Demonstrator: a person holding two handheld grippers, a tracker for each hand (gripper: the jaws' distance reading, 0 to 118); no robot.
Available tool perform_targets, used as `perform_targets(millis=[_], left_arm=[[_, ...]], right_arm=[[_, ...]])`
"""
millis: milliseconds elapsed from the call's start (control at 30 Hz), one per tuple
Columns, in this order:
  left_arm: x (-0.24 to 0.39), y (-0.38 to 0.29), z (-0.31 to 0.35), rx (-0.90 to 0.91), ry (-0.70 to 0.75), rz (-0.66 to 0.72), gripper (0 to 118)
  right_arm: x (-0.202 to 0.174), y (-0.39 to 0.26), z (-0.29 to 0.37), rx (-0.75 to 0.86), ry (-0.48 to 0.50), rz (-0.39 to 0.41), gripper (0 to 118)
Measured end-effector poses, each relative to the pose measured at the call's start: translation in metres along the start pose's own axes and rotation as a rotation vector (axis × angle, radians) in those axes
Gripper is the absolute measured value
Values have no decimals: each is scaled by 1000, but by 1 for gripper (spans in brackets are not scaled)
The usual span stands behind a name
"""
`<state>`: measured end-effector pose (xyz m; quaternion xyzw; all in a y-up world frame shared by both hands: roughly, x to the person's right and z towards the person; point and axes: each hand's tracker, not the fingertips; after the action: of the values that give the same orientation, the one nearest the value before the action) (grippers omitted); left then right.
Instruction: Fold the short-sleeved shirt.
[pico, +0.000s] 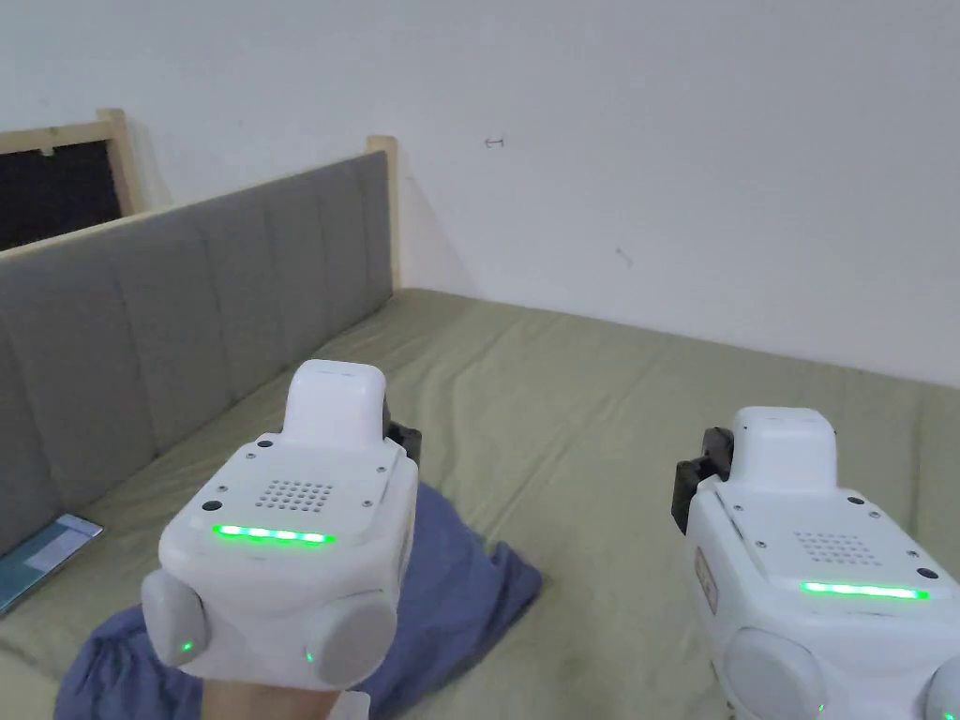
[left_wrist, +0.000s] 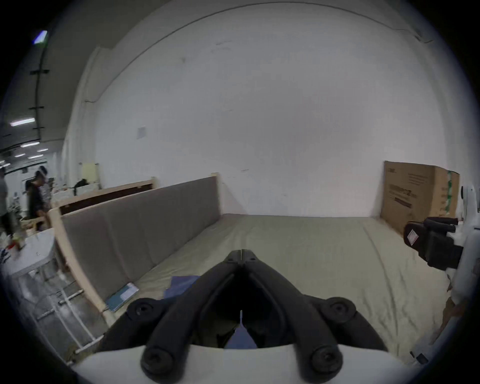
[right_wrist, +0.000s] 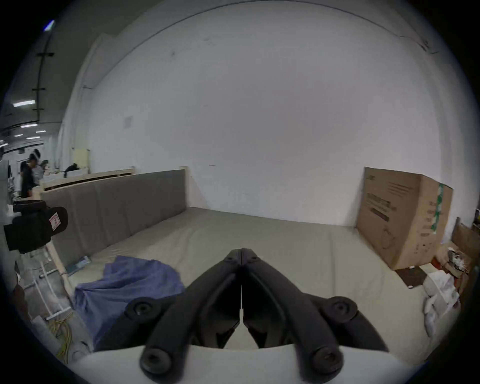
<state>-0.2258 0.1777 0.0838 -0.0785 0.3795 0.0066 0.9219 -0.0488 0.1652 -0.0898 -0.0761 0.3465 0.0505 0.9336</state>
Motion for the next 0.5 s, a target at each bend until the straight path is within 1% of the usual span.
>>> perform_targets(millis=[100,167,267,333,500], left_arm=[[-31,-2,11,-10,73,29,0],[-47,-3,19,-14,119,20,0],[-66,-6,29,-18,184,2,0],[-77,-7,31,-28,200,11,0],[-92,-20,17,-101,194,25,0]], right_arm=[[-30,-1,-7,-13,81,14,0],[-48,-1,-12,-23,134,14,0],[-74,-3,-14,-33,194,47,0],[-87,-5,-14,-34,215,67,0],[-100,-9,-20,-64,252,53,0]])
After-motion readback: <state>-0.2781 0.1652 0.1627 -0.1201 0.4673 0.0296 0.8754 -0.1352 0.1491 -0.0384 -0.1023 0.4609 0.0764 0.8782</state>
